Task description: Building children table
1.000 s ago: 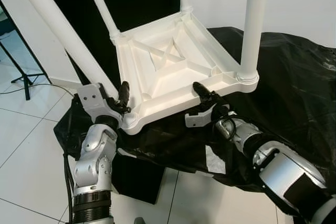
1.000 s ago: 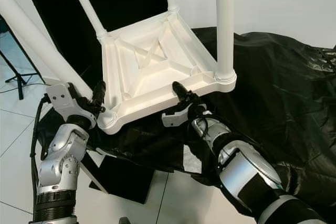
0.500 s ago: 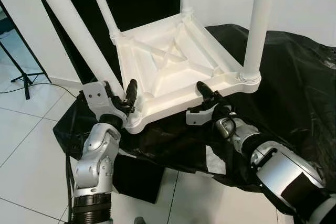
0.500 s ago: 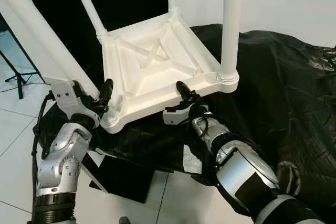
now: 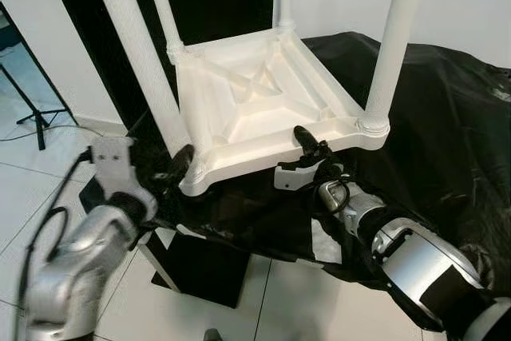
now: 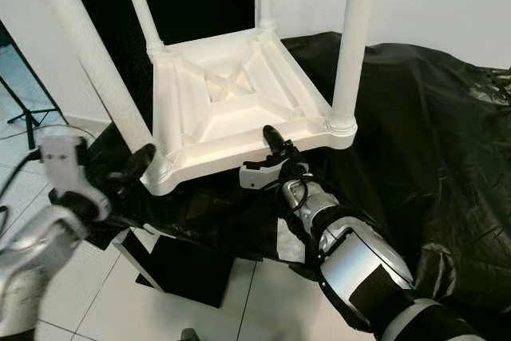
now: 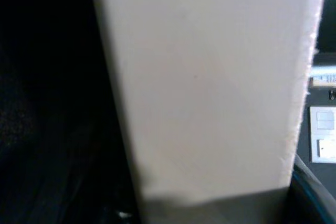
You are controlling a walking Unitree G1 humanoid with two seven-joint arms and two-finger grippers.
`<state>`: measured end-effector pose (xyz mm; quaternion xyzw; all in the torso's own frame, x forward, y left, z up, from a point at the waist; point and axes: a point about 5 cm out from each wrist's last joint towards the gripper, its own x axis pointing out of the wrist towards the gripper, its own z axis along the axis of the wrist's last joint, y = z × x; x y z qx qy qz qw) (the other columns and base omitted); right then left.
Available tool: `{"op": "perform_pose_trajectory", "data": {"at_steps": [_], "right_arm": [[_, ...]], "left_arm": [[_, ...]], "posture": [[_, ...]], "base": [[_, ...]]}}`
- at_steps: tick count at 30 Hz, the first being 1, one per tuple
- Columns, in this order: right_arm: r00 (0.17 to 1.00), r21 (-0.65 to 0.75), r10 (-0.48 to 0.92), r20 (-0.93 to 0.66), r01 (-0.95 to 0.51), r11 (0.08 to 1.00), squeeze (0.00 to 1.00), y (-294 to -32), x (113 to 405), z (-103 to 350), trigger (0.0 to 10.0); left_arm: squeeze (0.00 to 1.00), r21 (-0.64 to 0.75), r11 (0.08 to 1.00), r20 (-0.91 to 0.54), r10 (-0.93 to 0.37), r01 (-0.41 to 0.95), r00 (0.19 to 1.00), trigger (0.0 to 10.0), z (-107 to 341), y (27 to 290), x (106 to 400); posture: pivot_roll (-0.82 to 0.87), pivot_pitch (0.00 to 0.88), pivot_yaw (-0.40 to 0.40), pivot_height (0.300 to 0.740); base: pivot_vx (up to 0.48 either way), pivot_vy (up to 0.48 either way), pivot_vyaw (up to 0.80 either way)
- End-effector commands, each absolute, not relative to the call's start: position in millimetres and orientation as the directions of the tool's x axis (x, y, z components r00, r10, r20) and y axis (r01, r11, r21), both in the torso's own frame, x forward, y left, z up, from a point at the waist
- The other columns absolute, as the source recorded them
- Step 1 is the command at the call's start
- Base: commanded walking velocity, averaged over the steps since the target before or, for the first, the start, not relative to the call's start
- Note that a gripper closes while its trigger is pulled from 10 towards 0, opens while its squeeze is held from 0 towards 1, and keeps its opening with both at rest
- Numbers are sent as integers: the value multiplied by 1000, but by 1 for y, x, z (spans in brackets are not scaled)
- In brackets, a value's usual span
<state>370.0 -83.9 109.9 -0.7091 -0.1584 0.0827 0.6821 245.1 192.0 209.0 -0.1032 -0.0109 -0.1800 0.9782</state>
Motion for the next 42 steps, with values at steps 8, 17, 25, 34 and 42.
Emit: {"op": "perform_pose_trajectory", "data": {"at_steps": [8, 17, 25, 34, 42], "right_arm": [[928, -889, 76, 365, 323, 324, 0, -84, 378, 149, 10000], [865, -747, -15, 502, 442, 497, 0, -85, 368, 178, 10000], [797, -516, -186, 575, 530, 673, 0, -100, 349, 210, 10000], [774, -233, -220, 593, 427, 874, 0, -92, 345, 249, 10000], [816, -169, -135, 563, 273, 947, 0, -86, 348, 268, 10000]], "left_arm": [[0, -188, 635, 252, -706, 750, 661, 10000, 233, 185, 217], [0, -252, 566, 216, -757, 785, 616, 10000, 226, 163, 219], [0, -284, 509, 204, -796, 812, 570, 10000, 224, 150, 223], [0, -287, 478, 208, -815, 830, 541, 10000, 224, 141, 226], [0, -289, 465, 220, -819, 837, 530, 10000, 225, 134, 227]], "posture": [[2, 0, -51, 740], [-26, 0, -49, 740], [-43, 0, -29, 740], [-48, 0, -17, 740], [-44, 0, -21, 740]], "base": [[0, 0, 0], [0, 0, 0], [0, 0, 0], [0, 0, 0], [0, 0, 0]]}}
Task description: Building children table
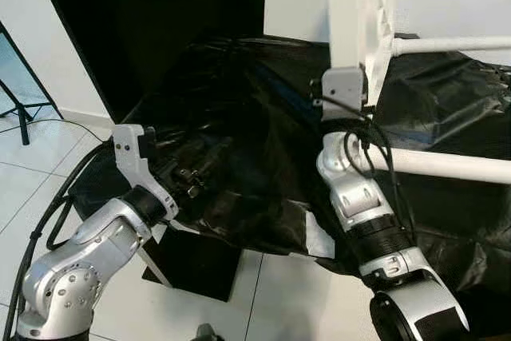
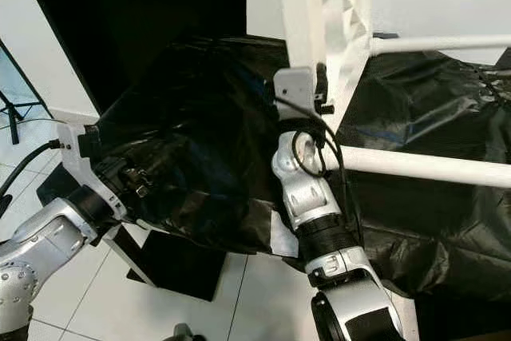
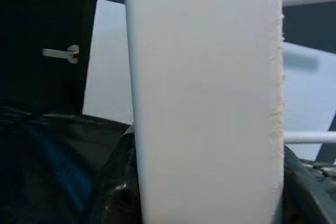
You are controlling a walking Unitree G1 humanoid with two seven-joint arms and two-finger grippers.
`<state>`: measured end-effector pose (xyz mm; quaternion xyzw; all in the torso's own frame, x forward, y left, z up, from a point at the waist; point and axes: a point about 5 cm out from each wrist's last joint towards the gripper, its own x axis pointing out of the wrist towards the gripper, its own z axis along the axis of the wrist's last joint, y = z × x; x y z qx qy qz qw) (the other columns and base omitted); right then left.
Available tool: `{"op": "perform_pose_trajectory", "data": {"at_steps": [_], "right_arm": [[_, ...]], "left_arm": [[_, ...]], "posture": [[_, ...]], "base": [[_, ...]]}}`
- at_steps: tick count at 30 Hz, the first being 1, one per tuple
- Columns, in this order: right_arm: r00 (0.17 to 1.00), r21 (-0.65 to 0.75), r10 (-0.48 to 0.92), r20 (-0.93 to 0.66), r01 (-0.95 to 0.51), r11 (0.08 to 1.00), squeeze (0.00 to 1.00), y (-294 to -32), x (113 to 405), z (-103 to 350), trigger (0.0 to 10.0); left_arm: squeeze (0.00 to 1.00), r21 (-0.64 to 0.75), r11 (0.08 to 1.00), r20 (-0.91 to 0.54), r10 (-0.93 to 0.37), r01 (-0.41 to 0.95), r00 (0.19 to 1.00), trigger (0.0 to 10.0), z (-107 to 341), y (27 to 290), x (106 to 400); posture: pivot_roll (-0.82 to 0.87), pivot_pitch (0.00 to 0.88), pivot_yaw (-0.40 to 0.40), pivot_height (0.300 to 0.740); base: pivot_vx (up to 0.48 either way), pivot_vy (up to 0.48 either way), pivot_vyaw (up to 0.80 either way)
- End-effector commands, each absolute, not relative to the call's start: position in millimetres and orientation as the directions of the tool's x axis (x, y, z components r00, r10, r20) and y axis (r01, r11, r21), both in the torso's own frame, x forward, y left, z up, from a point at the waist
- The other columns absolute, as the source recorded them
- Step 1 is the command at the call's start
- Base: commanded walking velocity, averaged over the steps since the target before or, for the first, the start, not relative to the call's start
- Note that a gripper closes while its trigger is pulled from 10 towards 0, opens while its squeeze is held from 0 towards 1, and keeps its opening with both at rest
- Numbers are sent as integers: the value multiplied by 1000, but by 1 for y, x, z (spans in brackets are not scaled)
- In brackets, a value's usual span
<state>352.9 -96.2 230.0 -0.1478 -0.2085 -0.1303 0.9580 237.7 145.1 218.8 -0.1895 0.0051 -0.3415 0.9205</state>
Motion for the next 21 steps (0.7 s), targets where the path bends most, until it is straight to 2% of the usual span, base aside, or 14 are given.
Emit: {"op": "perform_pose_trajectory", "data": {"at_steps": [1, 3, 4, 5, 13, 19, 21], "right_arm": [[819, -161, -107, 564, 237, 958, 0, -85, 347, 270, 10000], [831, -150, -75, 551, 186, 971, 0, -83, 347, 269, 10000], [846, -112, 10, 533, 58, 992, 0, -81, 344, 263, 10000], [849, -92, 37, 527, 14, 996, 0, -80, 343, 260, 10000], [868, -61, 98, 488, -78, 995, 0, -86, 333, 231, 10000], [891, -27, 73, 449, -68, 997, 0, -93, 331, 217, 10000], [907, 8, 78, 413, -90, 996, 0, -98, 328, 199, 10000]], "left_arm": [[0, -288, 463, 223, -819, 838, 529, 10000, 225, 132, 227], [0, -290, 460, 227, -819, 839, 527, 10000, 225, 131, 227], [0, -287, 458, 231, -819, 841, 525, 10000, 226, 129, 227], [0, -287, 458, 232, -819, 841, 525, 10000, 226, 129, 226], [0, -285, 455, 229, -822, 843, 521, 10000, 226, 129, 224], [0, -282, 454, 219, -828, 846, 517, 10000, 225, 128, 223], [0, -278, 450, 215, -832, 849, 512, 10000, 225, 127, 223]], "posture": [[-43, 0, -24, 740], [-42, 0, -25, 740], [-37, 0, -29, 740], [-37, 0, -28, 740], [-31, 0, -25, 740], [-31, 0, -17, 740], [-26, 0, -11, 740]], "base": [[0, 0, 0], [0, 0, 0], [0, 0, 0], [0, 0, 0], [0, 0, 0], [0, 0, 0], [0, 0, 0]]}}
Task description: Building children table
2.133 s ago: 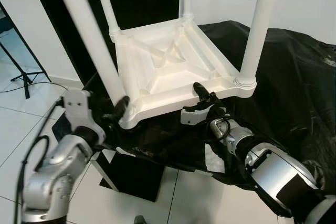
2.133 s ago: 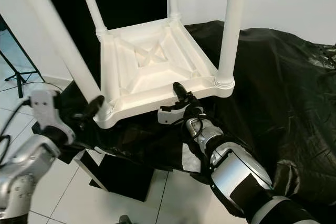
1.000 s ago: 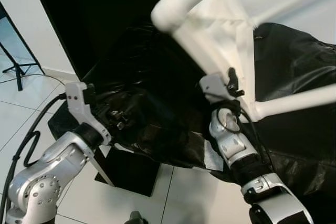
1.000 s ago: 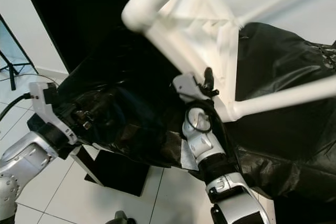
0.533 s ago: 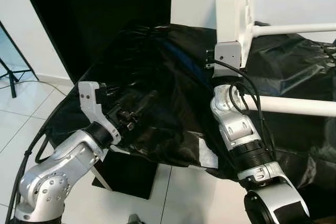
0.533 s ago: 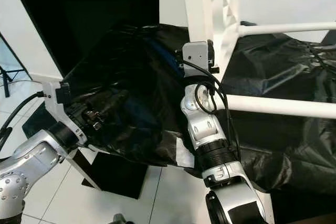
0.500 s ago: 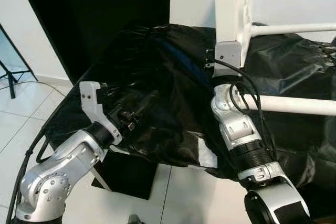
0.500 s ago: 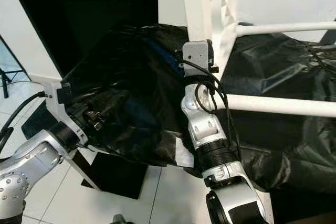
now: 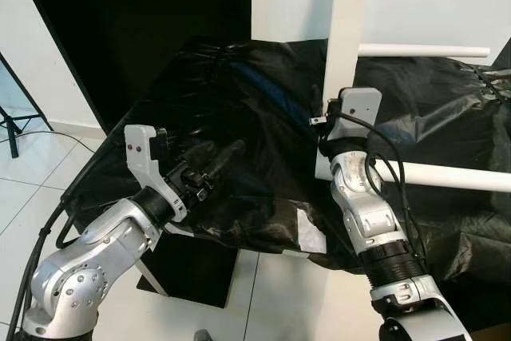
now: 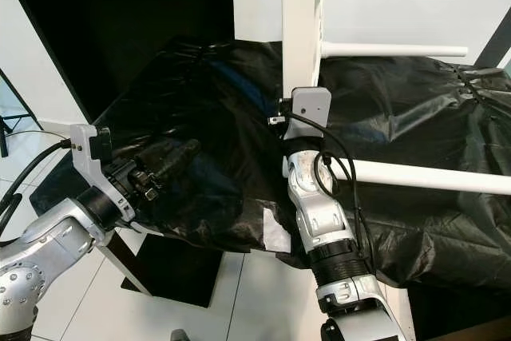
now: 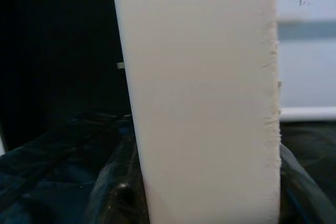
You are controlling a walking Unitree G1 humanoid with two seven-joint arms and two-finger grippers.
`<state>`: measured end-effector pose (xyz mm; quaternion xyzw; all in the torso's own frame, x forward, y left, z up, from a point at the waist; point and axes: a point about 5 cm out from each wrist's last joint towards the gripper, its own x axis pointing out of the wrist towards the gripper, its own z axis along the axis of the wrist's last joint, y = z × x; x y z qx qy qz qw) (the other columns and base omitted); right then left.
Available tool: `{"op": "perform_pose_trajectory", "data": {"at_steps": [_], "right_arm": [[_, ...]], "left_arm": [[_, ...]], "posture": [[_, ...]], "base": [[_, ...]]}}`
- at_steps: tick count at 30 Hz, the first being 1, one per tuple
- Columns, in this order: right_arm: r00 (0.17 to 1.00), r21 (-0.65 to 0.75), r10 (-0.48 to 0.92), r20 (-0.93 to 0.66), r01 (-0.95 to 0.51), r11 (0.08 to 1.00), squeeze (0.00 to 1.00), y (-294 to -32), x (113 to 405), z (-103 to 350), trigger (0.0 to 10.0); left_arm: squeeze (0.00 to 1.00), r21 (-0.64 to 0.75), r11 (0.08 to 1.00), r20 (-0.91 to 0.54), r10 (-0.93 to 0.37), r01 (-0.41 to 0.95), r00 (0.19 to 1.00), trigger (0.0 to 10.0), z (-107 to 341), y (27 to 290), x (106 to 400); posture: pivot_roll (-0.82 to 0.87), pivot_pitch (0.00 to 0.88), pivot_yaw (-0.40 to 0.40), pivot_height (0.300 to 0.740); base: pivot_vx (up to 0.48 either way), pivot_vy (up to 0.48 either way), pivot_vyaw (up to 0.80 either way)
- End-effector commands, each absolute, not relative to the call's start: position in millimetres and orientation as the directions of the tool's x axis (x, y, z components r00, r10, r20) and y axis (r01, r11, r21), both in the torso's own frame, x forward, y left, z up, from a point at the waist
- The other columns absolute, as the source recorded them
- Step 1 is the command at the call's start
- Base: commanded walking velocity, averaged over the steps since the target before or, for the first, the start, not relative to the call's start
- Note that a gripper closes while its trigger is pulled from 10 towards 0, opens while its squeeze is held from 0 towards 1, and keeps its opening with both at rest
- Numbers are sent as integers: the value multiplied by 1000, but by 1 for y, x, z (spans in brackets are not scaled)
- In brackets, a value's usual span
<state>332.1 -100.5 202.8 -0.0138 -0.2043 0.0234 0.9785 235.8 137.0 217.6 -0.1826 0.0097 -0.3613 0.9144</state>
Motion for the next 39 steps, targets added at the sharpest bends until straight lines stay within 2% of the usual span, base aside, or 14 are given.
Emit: {"op": "perform_pose_trajectory", "data": {"at_steps": [1, 8, 12, 16, 18, 19, 20, 22, 23, 34, 35, 37, 38, 39], "right_arm": [[907, 8, 78, 413, -90, 996, 0, -98, 328, 199, 10000], [945, 90, 43, 324, -76, 993, 0, -108, 318, 158, 10000], [952, 100, 27, 305, -60, 993, 0, -110, 317, 154, 10000], [957, 58, -22, 289, 5, 998, 0, -117, 314, 146, 10000], [955, 22, -101, 278, 99, 995, 0, -125, 309, 139, 10000], [954, 7, -143, 264, 146, 989, 106, -130, 307, 133, 10000], [949, 8, -184, 256, 188, 982, 329, -134, 305, 128, 10000], [949, 8, -184, 256, 188, 982, 329, -134, 305, 128, 10000], [949, 0, -197, 245, 203, 979, 1000, -136, 304, 124, 10000], [928, -5, -298, 222, 307, 952, 1000, -137, 301, 114, 10000], [916, -7, -322, 238, 333, 943, 631, -138, 300, 116, 10000], [916, -7, -322, 238, 333, 943, 631, -138, 300, 116, 10000], [907, -7, -336, 255, 349, 937, 0, -137, 300, 119, 10000], [907, -7, -336, 255, 349, 937, 0, -137, 300, 119, 10000]], "left_arm": [[0, -278, 450, 215, -832, 849, 512, 10000, 225, 127, 223], [0, -272, 449, 206, -837, 852, 507, 10000, 225, 127, 223], [0, -271, 450, 203, -837, 851, 507, 10000, 225, 128, 223], [0, -265, 450, 200, -839, 853, 505, 10000, 226, 128, 223], [0, -260, 450, 198, -841, 854, 503, 10000, 228, 129, 223], [0, -258, 448, 197, -843, 856, 501, 10000, 228, 130, 223], [0, -257, 447, 196, -844, 857, 499, 10000, 228, 130, 223], [0, -257, 447, 196, -844, 857, 499, 10000, 228, 130, 223], [0, -255, 446, 193, -846, 858, 498, 10000, 229, 130, 223], [0, -251, 446, 182, -850, 859, 494, 10000, 232, 131, 221], [0, -251, 448, 179, -849, 858, 496, 10000, 232, 132, 221], [0, -251, 448, 179, -849, 858, 496, 10000, 232, 132, 221], [0, -251, 449, 173, -851, 857, 496, 10000, 232, 133, 221], [0, -251, 449, 173, -851, 857, 496, 10000, 232, 133, 221]], "posture": [[-26, 0, -11, 740], [-13, 0, 0, 740], [-12, 1, 1, 740], [-8, 3, 8, 740], [-8, 10, 17, 740], [-6, 12, 23, 740], [-6, 12, 23, 740], [-6, 12, 23, 740], [-1, 16, 25, 740], [18, 25, 34, 740], [20, 27, 37, 740], [20, 27, 37, 740], [19, 26, 40, 740], [19, 26, 40, 740]], "base": [[0, 0, 0], [0, 0, 0], [0, 0, 0], [0, 0, 0], [0, 0, 0], [0, 0, 0], [0, 0, 0], [0, 0, 0], [0, 0, 0], [0, 0, 0], [0, 0, 0], [0, 0, 0], [0, 0, 0], [0, 0, 0]]}}
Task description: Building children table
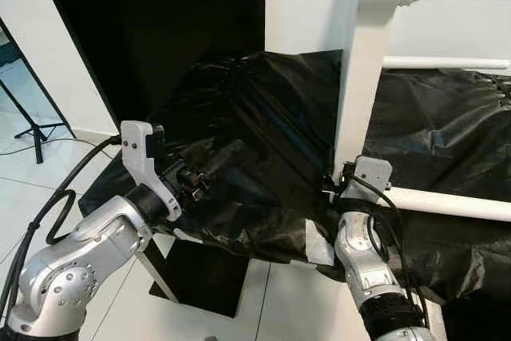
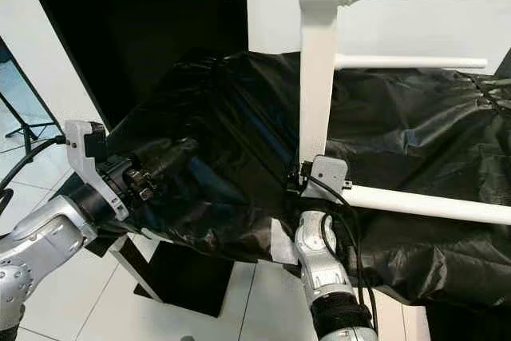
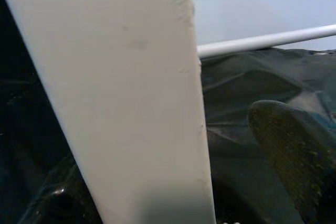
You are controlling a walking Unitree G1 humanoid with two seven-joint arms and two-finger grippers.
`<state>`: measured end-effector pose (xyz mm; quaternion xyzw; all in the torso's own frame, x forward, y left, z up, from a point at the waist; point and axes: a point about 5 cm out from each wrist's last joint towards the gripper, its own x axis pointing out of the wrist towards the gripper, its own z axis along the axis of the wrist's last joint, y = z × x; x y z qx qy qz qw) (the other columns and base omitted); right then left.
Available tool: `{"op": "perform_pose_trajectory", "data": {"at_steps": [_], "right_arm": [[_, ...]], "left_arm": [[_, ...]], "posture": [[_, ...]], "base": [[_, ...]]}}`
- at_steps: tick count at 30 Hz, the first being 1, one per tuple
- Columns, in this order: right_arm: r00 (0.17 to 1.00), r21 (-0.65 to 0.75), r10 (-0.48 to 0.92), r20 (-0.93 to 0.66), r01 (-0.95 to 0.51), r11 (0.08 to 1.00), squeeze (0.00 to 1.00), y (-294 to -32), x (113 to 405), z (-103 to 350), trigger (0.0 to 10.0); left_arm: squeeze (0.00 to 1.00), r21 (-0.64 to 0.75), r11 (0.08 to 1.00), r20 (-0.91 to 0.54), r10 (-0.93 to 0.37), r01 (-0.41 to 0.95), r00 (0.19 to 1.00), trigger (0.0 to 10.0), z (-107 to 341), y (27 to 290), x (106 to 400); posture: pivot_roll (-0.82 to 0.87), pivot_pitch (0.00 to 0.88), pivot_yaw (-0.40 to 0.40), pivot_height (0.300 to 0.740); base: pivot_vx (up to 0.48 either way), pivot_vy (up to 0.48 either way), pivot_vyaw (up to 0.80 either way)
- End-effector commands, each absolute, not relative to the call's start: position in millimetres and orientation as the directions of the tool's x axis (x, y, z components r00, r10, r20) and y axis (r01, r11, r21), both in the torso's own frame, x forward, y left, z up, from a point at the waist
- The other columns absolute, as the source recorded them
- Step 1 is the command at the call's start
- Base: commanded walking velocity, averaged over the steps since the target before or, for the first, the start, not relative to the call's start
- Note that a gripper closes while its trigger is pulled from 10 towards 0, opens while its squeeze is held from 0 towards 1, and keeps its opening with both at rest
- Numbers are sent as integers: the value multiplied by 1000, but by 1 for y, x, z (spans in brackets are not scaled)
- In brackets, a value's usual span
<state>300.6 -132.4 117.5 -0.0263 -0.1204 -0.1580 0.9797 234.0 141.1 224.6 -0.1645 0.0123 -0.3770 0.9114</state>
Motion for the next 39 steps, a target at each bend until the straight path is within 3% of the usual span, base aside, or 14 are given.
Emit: {"op": "perform_pose_trajectory", "data": {"at_steps": [1, 11, 21, 31, 39], "right_arm": [[903, -1, -335, 269, 348, 937, 0, -135, 300, 122, 10000], [904, 2, -268, 334, 284, 959, 0, -125, 297, 132, 10000], [910, -65, -184, 371, 223, 973, 0, -127, 286, 126, 10000], [919, -93, -140, 368, 187, 978, 0, -135, 278, 120, 10000], [929, -115, -59, 365, 108, 988, 0, -131, 272, 119, 10000]], "left_arm": [[0, -254, 454, 169, -849, 854, 501, 10000, 231, 133, 222], [0, -242, 535, 121, -811, 810, 572, 10000, 217, 135, 235], [0, -165, 777, -47, -622, 608, 782, 10000, 163, 134, 268], [0, -138, 872, -59, -481, 470, 875, 10000, 141, 140, 282], [0, -123, 881, -40, -464, 457, 885, 10000, 137, 140, 286]], "posture": [[19, 26, 38, 740], [17, 23, 35, 740], [-2, 9, 29, 740], [-9, 4, 30, 740], [-12, 5, 32, 740]], "base": [[0, 0, 0], [0, 0, 0], [0, 0, 0], [0, 0, 0], [0, 0, 0]]}}
